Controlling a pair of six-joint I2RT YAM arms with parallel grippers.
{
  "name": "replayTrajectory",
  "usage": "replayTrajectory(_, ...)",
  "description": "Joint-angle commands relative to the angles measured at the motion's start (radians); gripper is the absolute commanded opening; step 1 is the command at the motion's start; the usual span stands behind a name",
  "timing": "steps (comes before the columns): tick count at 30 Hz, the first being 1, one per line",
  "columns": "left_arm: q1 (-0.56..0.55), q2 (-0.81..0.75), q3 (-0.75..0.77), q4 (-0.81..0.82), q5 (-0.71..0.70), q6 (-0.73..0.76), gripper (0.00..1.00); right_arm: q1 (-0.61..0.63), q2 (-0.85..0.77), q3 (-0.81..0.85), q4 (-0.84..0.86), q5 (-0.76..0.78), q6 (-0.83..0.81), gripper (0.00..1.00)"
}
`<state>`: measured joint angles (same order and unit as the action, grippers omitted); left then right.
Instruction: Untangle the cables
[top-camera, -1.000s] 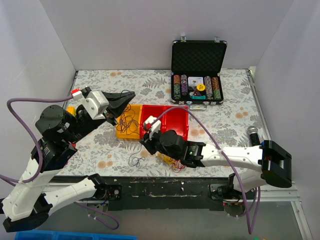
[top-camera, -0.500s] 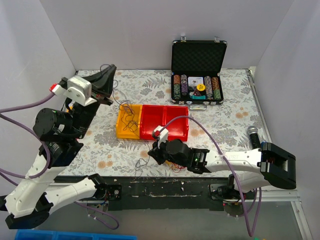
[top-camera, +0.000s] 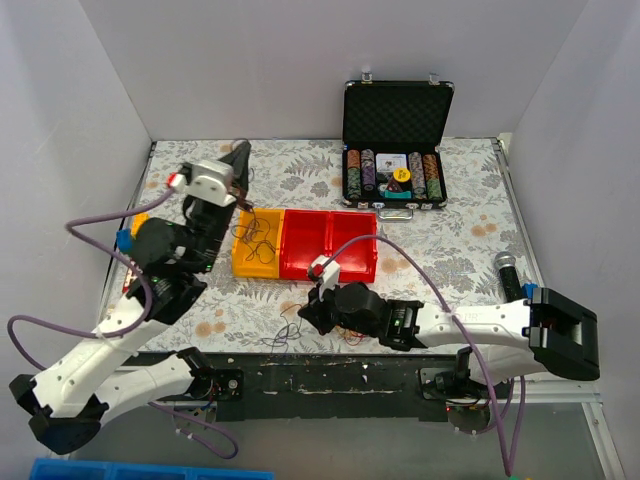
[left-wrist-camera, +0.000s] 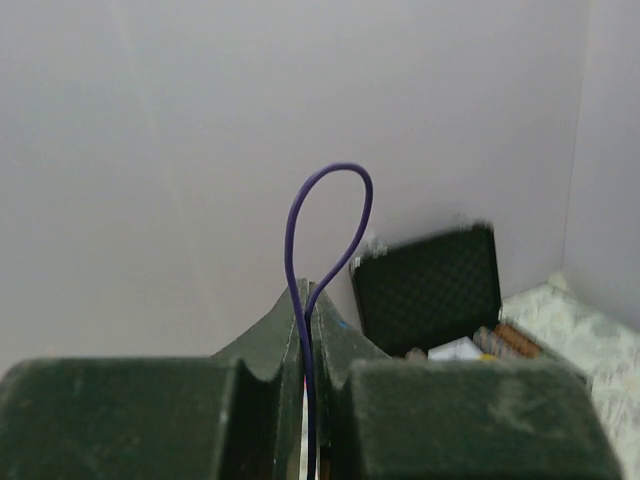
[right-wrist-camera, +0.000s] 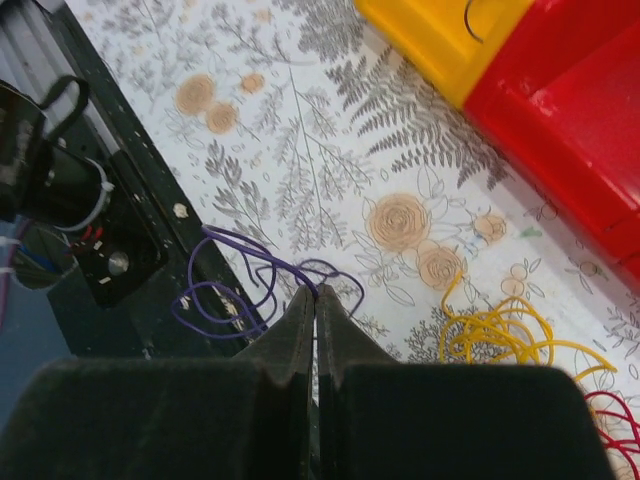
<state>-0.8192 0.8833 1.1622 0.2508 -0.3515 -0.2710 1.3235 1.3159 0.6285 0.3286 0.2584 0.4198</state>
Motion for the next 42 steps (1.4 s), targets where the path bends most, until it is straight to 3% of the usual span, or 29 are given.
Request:
replayTrajectory(1,0.044,-0.001,-0.18,0.016,-0.046,0.007,0.0,0.008,-0.078,0.094,0.013,0.002,-0.016,0.01)
replayTrajectory(7,0.216,0.063,-0.34,0.085,0.046,-0.074,0.0,0.019,-0.135,0.172,-0.017,-0.001,-0.055,0.01)
replayTrajectory(12,0.356,0.207,-0.345,0.117,0.138,-0.135,0.0,0.029,-0.161,0.241,-0.043,0.001,-0.087,0.01)
replayTrajectory(19,0.381,0.301,-0.371,0.082,0.269,-0.185,0.0,0.034,-0.17,0.365,-0.1,0.022,-0.145,0.01)
replayTrajectory(26,0.417,0.404,-0.358,0.001,0.244,-0.215,0.0,0.034,-0.167,0.531,-0.155,0.102,-0.21,0.01)
replayTrajectory(28,0.425,0.433,-0.363,0.001,0.249,-0.22,0.13,0.034,-0.172,0.568,-0.158,0.143,-0.233,0.01)
replayTrajectory(30,0.436,0.482,-0.339,-0.05,0.273,-0.24,0.5,0.034,-0.165,0.611,-0.166,0.168,-0.265,0.01)
replayTrajectory(32,0.463,0.528,-0.305,-0.103,0.315,-0.281,0.68,0.034,-0.149,0.666,-0.2,0.211,-0.297,0.01)
replayTrajectory(39,0.569,0.595,-0.136,-0.165,0.413,-0.405,0.75,0.028,-0.1,0.757,-0.238,0.292,-0.377,0.01)
replayTrajectory(41,0.618,0.599,-0.075,-0.217,0.457,-0.448,0.81,0.017,-0.08,0.769,-0.246,0.294,-0.375,0.01)
replayTrajectory(42,0.635,0.599,-0.043,-0.244,0.486,-0.465,0.9,0.01,-0.063,0.777,-0.253,0.289,-0.368,0.01)
